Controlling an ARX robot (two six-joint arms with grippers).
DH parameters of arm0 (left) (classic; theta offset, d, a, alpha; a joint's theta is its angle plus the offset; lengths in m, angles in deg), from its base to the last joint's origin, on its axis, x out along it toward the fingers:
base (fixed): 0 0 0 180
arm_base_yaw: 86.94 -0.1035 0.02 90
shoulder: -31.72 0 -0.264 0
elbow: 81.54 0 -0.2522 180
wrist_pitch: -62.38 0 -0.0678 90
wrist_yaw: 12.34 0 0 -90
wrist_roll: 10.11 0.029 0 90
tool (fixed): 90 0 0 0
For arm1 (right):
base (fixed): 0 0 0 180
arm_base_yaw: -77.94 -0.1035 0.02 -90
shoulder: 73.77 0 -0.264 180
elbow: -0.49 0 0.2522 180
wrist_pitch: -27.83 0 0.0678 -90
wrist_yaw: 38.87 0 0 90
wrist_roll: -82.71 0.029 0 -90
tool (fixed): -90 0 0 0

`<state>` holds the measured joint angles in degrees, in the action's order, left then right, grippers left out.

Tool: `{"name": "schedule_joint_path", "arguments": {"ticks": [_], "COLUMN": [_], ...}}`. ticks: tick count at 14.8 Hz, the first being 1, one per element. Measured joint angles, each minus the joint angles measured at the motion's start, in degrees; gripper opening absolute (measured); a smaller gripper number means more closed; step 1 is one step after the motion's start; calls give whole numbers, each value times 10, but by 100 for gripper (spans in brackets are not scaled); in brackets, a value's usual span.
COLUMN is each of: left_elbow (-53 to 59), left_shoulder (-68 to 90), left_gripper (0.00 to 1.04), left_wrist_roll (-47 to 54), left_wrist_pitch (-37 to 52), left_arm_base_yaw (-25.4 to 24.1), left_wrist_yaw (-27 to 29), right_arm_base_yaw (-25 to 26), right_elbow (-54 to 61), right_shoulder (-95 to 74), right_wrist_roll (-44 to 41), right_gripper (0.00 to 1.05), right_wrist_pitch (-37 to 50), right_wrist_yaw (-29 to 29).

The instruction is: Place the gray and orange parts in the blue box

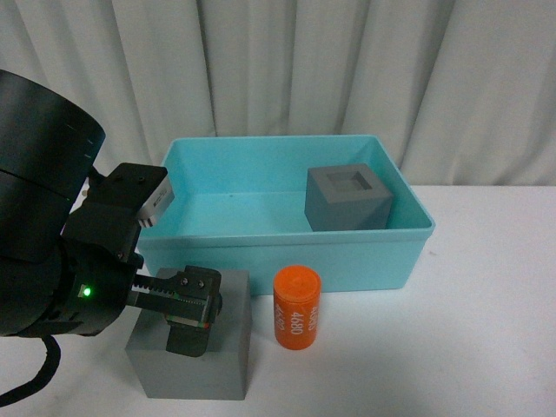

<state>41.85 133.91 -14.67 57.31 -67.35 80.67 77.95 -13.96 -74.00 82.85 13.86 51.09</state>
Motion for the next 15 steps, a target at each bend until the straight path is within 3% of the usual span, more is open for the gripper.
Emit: {"name": "schedule_joint_path", "arguments": {"ticks": [1, 3, 6, 8, 12, 15], "left_elbow": [-1, -3, -4, 11, 42, -24], "left_shoulder": [1, 2, -3, -34, -191, -275], "left_gripper": [96, 77, 37, 21, 21, 21], "left_wrist_roll": [0, 0, 1, 10, 53, 51], "left_wrist_pitch": [0, 1, -9, -36, -137, -195], "left_arm_base_yaw": [0, 2, 0, -10, -37, -23], "left_wrist_yaw": [1, 2, 4, 0, -41, -66], "right_arm_base_yaw": [0, 0, 0, 0, 0, 0], "right_elbow": [0, 0, 0, 0, 0, 0], "right_shoulder": [0, 0, 0, 0, 0, 0], "right_wrist_roll": [0, 0, 0, 0, 0, 0], "right_gripper": [98, 98, 98, 98, 98, 98], "right_wrist_pitch": [0, 0, 0, 0, 0, 0], "right_wrist_yaw": [0, 0, 0, 0, 0, 0]}}
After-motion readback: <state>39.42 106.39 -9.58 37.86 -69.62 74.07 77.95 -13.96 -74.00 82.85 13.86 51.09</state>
